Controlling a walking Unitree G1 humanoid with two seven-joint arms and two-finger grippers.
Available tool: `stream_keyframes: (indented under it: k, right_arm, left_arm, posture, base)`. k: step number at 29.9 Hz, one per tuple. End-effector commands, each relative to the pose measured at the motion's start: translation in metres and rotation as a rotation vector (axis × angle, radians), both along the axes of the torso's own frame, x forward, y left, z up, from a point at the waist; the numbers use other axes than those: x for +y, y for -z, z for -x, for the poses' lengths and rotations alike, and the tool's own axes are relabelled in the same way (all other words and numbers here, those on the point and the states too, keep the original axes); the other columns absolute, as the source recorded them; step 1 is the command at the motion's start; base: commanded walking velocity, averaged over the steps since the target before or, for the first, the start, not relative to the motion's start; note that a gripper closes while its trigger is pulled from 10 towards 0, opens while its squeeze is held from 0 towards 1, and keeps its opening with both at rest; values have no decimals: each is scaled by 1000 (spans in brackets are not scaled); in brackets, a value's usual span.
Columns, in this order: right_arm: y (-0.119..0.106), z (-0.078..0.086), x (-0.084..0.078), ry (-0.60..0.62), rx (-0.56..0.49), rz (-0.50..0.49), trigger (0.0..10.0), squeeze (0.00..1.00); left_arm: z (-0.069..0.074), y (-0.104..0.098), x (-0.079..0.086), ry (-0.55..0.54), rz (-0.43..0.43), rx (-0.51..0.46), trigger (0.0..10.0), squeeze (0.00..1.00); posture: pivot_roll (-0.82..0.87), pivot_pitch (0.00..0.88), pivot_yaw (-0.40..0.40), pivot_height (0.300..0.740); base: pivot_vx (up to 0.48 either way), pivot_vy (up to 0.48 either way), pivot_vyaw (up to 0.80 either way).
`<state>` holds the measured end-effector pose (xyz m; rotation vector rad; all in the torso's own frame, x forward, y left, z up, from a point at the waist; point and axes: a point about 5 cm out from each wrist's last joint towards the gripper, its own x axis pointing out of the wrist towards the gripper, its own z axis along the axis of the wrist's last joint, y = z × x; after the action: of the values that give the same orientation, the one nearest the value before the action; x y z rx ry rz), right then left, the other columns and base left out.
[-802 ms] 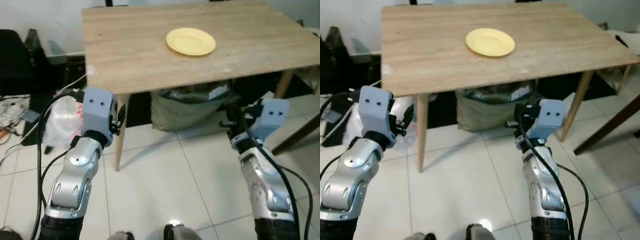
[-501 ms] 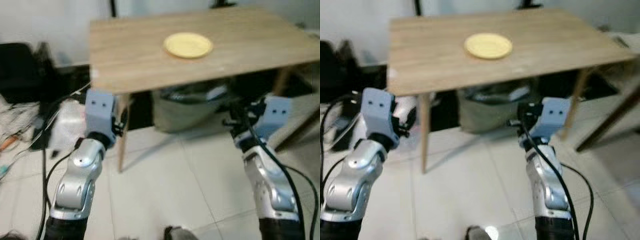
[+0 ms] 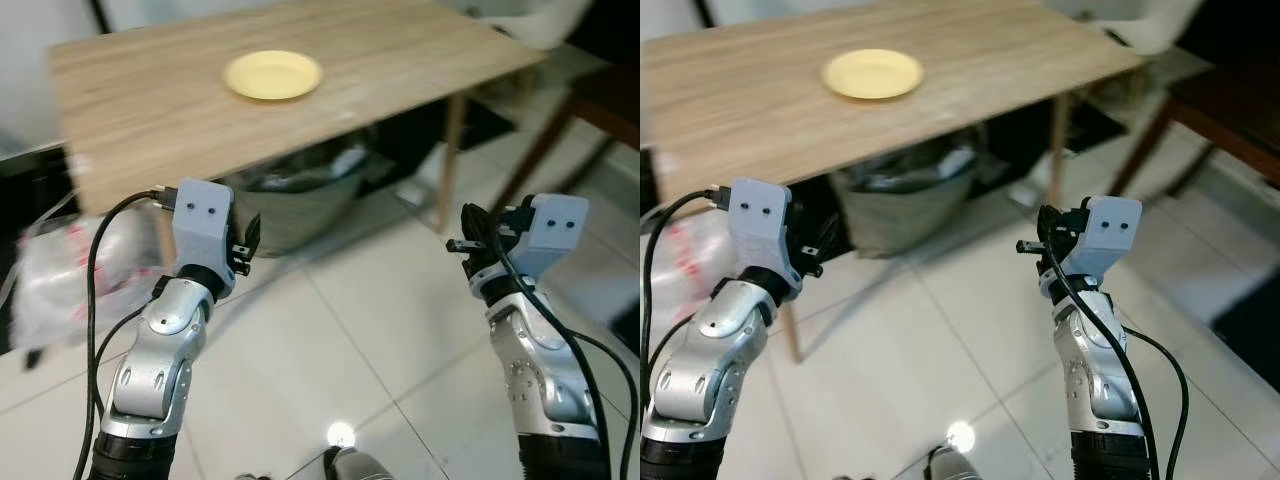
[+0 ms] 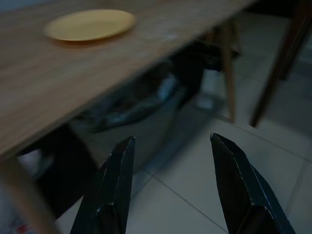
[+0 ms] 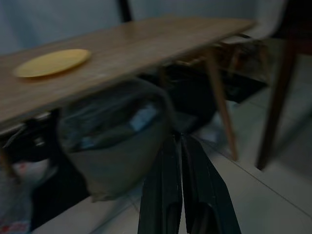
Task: Setting the table
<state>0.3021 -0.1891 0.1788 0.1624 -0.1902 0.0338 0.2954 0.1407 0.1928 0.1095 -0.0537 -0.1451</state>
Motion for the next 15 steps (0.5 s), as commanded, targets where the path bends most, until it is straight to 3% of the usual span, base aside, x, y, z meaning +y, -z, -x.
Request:
stream_keyframes:
  k: [1,11,15]
  right_arm:
    - [5,1,-1,6,22,-8,10000,0]
    - [8,2,-3,4,32,-10,10000,0]
    - [43,8,-1,-50,155,39,10000,0]
  left_arm:
    - [0,5,0,-1,-3,26,10000,0]
    - [1,13,1,15,-30,40,10000,0]
    - [7,47,12,-4,-99,135,10000,0]
  posture:
    - [-124,63,46,740]
    - [-126,65,47,740]
    - [-126,65,47,740]
  base:
    - [0,0,-800]
    - [0,0,-800]
    - [0,0,-800]
